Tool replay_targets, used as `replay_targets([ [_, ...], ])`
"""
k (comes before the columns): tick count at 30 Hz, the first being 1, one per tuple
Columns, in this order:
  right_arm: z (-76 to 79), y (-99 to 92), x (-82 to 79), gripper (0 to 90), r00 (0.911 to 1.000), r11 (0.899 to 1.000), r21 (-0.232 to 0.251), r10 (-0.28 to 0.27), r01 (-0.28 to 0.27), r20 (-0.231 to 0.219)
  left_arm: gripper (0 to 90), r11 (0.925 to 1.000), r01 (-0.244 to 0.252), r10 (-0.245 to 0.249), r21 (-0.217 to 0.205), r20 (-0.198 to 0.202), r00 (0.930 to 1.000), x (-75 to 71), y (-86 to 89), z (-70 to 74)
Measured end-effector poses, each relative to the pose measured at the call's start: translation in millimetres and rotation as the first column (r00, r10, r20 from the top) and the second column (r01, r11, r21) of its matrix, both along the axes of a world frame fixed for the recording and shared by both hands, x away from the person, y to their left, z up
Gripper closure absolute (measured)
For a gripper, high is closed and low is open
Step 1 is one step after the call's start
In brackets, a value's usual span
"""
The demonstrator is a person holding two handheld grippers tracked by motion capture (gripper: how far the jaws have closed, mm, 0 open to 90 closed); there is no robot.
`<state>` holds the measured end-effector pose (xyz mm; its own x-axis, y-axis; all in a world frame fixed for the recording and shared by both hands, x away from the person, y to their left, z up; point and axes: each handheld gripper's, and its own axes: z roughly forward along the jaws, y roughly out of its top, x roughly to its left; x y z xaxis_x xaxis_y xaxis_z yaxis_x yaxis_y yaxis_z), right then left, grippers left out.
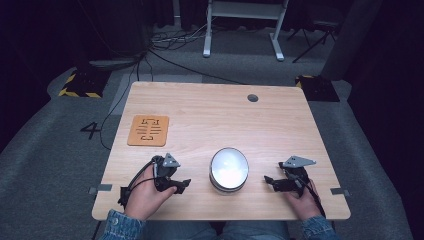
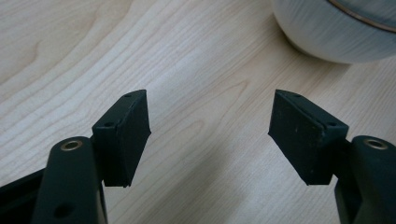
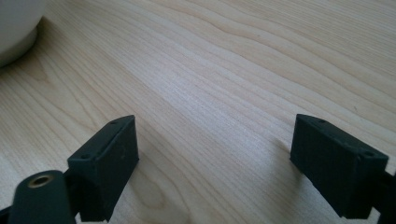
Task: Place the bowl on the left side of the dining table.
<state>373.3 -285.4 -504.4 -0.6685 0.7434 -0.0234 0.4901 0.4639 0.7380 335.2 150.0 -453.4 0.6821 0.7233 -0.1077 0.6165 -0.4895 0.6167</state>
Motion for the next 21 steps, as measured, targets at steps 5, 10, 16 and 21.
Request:
replay_targets([
  [5, -0.1, 0.2, -0.3, 14.9, 1.0, 1.0, -0.001, -0.004, 0.004, 0.002, 29.2, 0.9999, 0.005, -0.005, -0.01, 0.023, 0.9997, -2.0, -0.9, 10.9],
  [10, -0.2, 0.2, -0.3, 14.9, 1.0, 1.0, -0.001, -0.004, 0.004, 0.004, 29.2, 0.9997, 0.003, -0.002, -0.023, 0.038, 0.9993, -3.6, -2.2, 19.7],
  [16, -0.3, 0.9, -0.5, 14.9, 0.9999, 1.0, 0.003, -0.011, 0.011, 0.003, 29.3, 0.9999, 0.004, -0.003, -0.016, 0.063, 0.998, -4.8, -5.4, 28.8],
  [21, -0.3, 1.1, -0.6, 14.9, 0.9999, 1.0, 0.005, -0.014, 0.014, 0.002, 29.3, 0.9998, 0.012, -0.011, -0.017, 0.102, 0.9948, -6.7, -11.0, 43.4],
])
